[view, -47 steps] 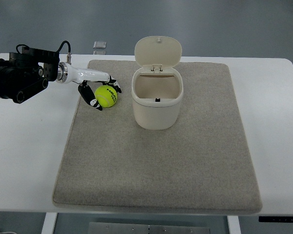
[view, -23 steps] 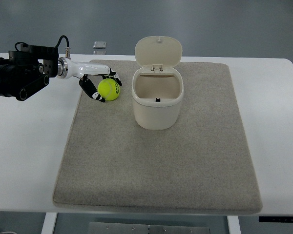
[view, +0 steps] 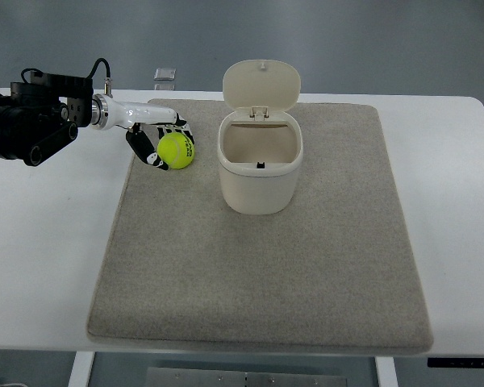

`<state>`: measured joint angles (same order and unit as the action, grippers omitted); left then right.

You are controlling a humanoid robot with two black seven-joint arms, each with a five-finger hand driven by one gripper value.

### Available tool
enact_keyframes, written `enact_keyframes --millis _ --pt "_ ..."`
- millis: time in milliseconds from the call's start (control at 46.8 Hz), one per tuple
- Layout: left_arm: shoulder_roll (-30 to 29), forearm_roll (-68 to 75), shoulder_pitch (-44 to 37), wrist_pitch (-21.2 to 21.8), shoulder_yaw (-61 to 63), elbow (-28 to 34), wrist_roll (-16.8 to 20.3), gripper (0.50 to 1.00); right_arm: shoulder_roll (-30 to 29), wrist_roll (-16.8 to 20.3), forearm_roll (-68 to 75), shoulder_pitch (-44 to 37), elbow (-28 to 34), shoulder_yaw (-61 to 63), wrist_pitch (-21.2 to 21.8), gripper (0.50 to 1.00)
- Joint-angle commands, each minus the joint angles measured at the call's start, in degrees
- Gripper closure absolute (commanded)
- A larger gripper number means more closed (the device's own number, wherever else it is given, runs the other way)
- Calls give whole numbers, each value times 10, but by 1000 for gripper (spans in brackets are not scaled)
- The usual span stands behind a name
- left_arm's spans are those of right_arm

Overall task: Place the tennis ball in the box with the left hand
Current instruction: 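Close the left hand fingers around the tennis ball, then lift the ball with the left hand and carry it over the cream bin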

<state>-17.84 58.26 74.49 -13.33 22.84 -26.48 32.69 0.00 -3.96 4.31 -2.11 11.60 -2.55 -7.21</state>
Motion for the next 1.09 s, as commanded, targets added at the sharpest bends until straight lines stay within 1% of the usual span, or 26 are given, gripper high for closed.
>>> enact_keyframes --millis 0,21,128,150,192,449,726,919,983,1068 --pt "0 -1 0 0 0 -1 0 958 0 0 0 0 0 0 0 599" --pt "0 -1 0 0 0 -1 -1 952 0 0 0 0 0 0 0 599" --pt "1 -3 0 1 0 1 -4 956 0 0 0 0 0 0 0 599" --pt "2 -3 0 0 0 1 -4 964 0 0 0 0 0 0 0 599" --pt "5 -3 0 1 0 2 -4 1000 0 0 0 -1 0 0 0 599" --pt "11 -26 0 3 -10 11 -5 1000 0 0 0 0 0 0 0 597" --pt "10 -128 -25 5 -21 20 -4 1000 0 0 0 0 0 0 0 599" --pt "4 -254 -51 0 -75 20 -4 1000 0 0 0 0 0 0 0 599" --pt "2 -296 -55 -6 -98 20 -3 1000 0 0 0 -1 0 0 0 599" --pt "-12 -338 -65 -24 -130 18 -3 1000 0 0 0 0 0 0 0 597"
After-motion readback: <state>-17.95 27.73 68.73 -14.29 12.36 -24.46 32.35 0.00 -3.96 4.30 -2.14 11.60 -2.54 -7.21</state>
